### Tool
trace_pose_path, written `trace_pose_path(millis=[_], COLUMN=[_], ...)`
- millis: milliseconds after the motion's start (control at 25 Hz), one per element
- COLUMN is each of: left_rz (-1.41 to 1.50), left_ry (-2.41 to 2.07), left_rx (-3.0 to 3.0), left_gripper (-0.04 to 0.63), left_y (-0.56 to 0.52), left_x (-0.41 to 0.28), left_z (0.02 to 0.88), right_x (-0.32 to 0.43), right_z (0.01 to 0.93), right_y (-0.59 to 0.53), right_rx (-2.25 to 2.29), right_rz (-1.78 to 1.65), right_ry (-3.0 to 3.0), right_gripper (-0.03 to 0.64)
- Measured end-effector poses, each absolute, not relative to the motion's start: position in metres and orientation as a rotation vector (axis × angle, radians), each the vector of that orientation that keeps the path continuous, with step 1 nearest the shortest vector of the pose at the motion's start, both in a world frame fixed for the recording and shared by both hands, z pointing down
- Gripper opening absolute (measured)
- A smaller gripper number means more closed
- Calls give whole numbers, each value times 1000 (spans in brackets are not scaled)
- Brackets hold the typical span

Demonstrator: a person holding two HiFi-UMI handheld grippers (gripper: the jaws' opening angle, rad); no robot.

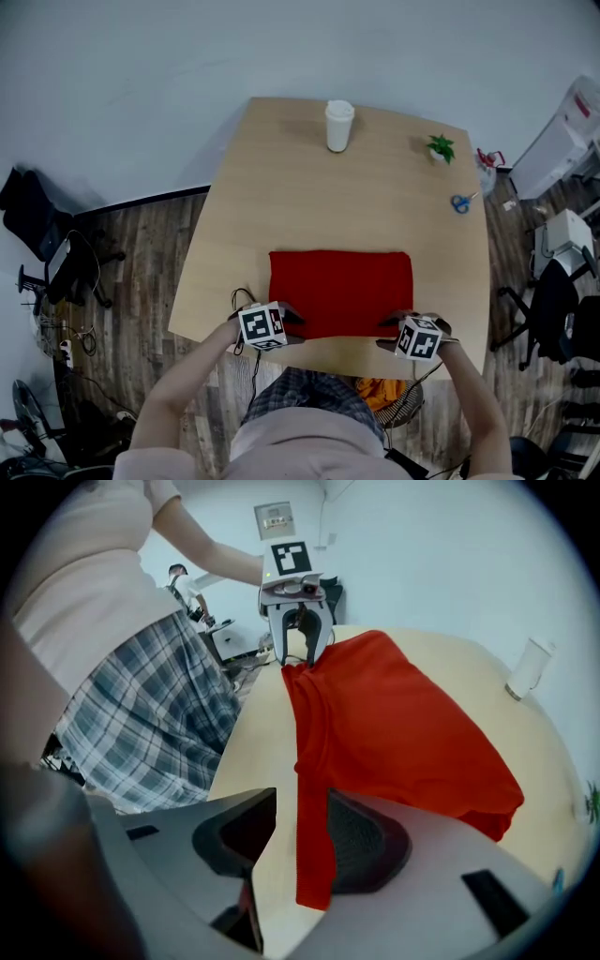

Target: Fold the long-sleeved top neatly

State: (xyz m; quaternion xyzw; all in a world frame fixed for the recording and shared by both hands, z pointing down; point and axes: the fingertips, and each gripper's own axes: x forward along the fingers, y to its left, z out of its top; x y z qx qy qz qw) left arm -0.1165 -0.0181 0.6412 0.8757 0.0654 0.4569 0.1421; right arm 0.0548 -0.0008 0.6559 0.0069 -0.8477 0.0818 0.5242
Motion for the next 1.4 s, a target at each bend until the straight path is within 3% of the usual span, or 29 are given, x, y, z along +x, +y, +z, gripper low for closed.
trace_pose_path(millis=[240,400,640,800,1000,1400], left_rz=[878,589,293,103,29,45], left_ry=[-137,-507,-989,-1225,-1481,-1588], left_rx=[2580,2609,2598,2558,2575,2614], left_gripper=[168,97,21,5,3,2], left_y=[-69,-130,-195,-216,-222,-221], left_x=[-103,-109,-139,-162,-178,-180], left_z=[586,540,466,425,396,391], right_x=[58,78,131,153,173,188], right_z=[592,544,473,434,400,384], right_y=[-59,-106,-145,-152,-149,-141], right_rx=[465,943,1522,1789,2045,2204], right_rz=[428,567,420,301,195,30], right_ry=[-2347,-2536,-2557,-2513,-2438,-2308], right_gripper=[170,127,83,61,9,6])
